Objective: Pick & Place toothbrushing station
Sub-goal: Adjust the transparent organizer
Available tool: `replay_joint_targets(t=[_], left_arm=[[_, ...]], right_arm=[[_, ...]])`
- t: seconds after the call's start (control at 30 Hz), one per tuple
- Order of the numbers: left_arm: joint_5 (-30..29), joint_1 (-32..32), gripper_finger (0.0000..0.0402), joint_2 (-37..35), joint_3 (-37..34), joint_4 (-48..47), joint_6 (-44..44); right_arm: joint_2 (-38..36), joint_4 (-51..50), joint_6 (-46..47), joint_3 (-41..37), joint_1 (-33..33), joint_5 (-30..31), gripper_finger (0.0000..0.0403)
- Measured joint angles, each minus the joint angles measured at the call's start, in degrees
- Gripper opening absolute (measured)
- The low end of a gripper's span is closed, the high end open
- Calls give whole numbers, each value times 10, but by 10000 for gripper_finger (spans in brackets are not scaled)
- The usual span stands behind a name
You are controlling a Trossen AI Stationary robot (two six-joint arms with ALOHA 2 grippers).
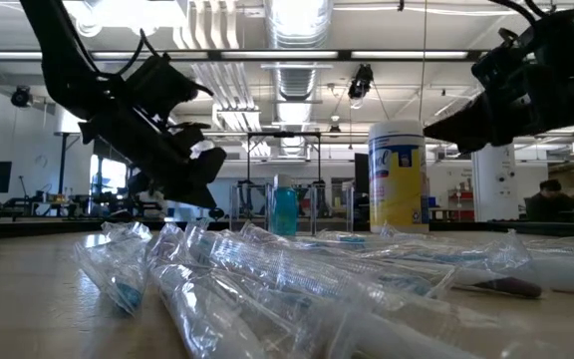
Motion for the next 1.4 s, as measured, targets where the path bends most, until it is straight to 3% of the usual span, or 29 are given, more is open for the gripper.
replay_joint_targets(t=[0.3,0.47,0.8,1.03,1.4], left_arm=[[4,0,2,7,0,2,-16],[5,-1,5,7,-1,1,-17],[5,-1,3,7,-1,1,-21],[9,-10,5,7,-1,1,-33],[12,-32,3,6,-1,1,-42]], right_arm=[[190,3,21,88,0,14,8],[295,78,26,118,0,28,8],[423,105,21,189,0,31,8],[463,105,22,210,-13,94,8],[445,105,28,201,-23,158,8]])
